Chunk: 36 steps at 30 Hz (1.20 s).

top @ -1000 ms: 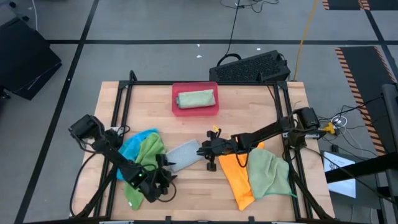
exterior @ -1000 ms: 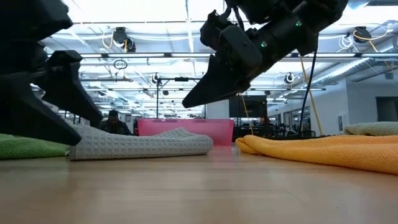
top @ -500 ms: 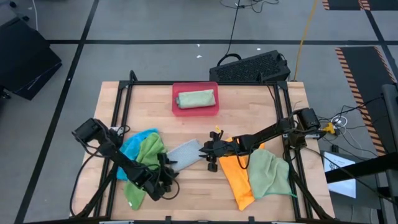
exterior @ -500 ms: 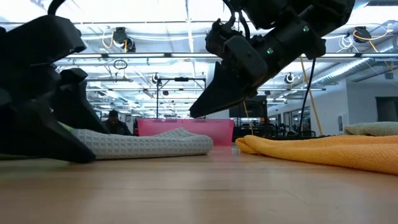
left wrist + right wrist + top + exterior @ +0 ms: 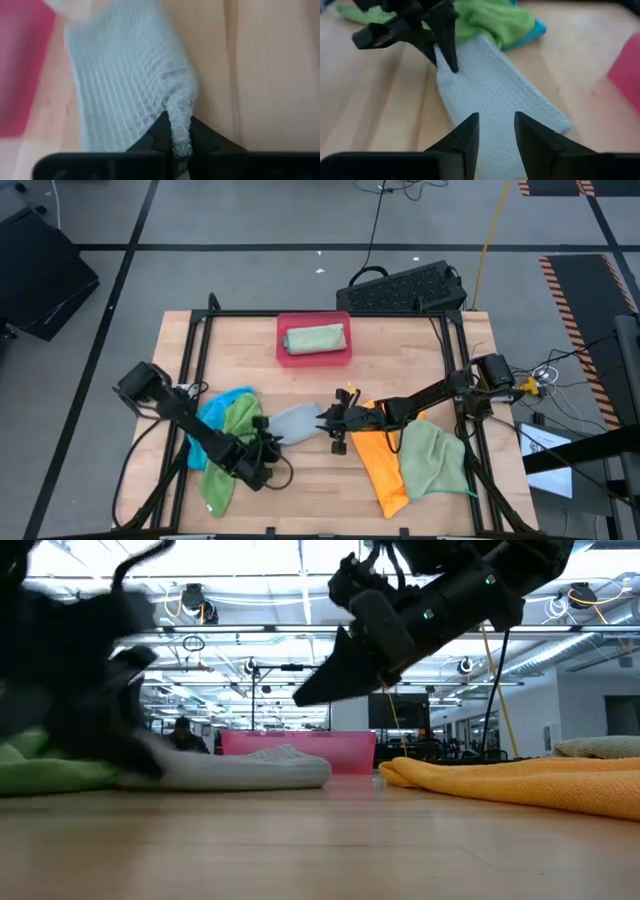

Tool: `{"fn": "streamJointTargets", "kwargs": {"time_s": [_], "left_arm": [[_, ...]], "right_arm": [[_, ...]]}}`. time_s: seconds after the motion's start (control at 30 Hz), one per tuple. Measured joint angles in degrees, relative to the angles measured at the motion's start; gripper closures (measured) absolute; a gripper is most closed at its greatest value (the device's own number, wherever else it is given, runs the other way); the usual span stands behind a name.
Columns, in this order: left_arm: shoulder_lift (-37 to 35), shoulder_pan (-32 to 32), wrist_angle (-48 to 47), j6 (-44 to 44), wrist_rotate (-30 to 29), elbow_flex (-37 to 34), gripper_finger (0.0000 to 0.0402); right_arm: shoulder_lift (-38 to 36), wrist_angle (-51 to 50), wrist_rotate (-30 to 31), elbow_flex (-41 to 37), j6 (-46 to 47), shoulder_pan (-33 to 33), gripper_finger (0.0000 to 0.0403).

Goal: Fold microfiber towels
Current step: Stack the folded gray towel on top of the folded light green towel in the red bin

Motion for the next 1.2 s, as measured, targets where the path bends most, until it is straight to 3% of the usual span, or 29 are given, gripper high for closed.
{"fn": "streamJointTargets", "kwargs": {"time_s": [0.1,0.23,0.33,0.5,0.63,0.9,1.0,1.2], "left_arm": [[-4.94,2.58,-0.02,0.91,2.68,0.39,0.0359],[-10.0,7.24,-0.26,4.6,8.48,0.28,0.0382],[-13.43,11.23,0.66,6.78,12.67,0.42,0.0385],[-16.57,15.56,0.84,9.23,16.57,0.37,0.0367],[-17.28,16.54,0.78,11.98,17.68,0.37,0.0371],[-17.4,16.52,0.48,15.13,17.72,0.44,0.0379],[-17.97,16.54,0.42,17.36,16.99,0.44,0.0362],[-19.14,19.56,0.68,18.62,9.41,0.52,0.0347]], "right_arm": [[1.19,5.85,0.53,0.06,-4.16,1.61,0.0268],[4.93,13.1,2.83,1.04,-9.04,3.21,0.0223],[8.02,13.34,3.75,2.97,-10.92,3.09,0.02],[10.76,10.66,4.35,5.5,-9.73,0.85,0.0198],[11.18,5.72,4.96,5.46,-8.5,-1.77,0.0229],[10.2,4.31,4.38,5.44,-12.74,-4.51,0.038],[8.31,2.08,3.0,5.44,-14.58,-5.79,0.0384],[2.74,-3.32,2.97,5.42,-17.09,-9.28,0.0373]]}}
